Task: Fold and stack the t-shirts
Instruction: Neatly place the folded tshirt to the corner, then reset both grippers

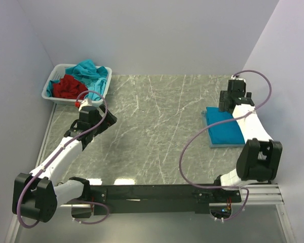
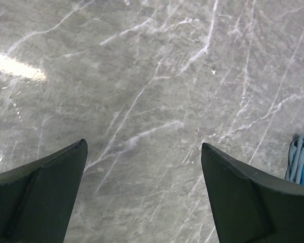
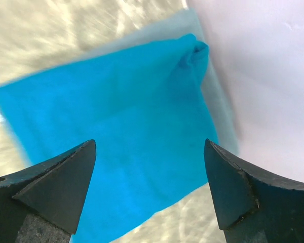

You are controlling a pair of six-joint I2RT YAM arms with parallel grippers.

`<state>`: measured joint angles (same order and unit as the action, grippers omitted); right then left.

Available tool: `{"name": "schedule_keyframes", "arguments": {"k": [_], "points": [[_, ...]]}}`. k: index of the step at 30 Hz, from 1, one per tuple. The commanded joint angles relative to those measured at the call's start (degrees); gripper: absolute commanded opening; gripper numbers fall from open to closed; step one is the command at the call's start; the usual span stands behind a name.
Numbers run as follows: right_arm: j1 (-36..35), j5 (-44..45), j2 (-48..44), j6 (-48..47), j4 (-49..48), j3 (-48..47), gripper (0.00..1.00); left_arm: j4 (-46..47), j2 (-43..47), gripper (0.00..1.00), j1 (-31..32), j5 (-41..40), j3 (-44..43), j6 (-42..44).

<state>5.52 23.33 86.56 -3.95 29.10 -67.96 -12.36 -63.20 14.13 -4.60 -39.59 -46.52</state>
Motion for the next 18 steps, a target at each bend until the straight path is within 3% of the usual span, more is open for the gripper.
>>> {"name": "schedule_keyframes", "arguments": {"k": [1, 8, 14, 18], "points": [[0.11, -7.84, -8.76, 7.45, -1.14, -2.01, 0.93, -2.22, 1.59, 0.99, 0.2, -2.16, -3.29, -1.46], [-1.91, -27.18, -23.27, 12.29, -7.74, 6.52, 0.94, -6.52, 4.75, 0.99, 0.2, -5.05, -6.37, -3.04], [-11.57, -23.42, -25.92, 15.37, -8.53, 9.95, 0.94, -13.21, 7.29, 0.99, 0.2, -7.53, -9.62, -4.1], [-15.0, -32.37, -26.44, 20.54, -15.02, 15.13, 0.95, -15.94, 10.46, 0.99, 0.2, -11.91, -9.19, -5.68]]}}
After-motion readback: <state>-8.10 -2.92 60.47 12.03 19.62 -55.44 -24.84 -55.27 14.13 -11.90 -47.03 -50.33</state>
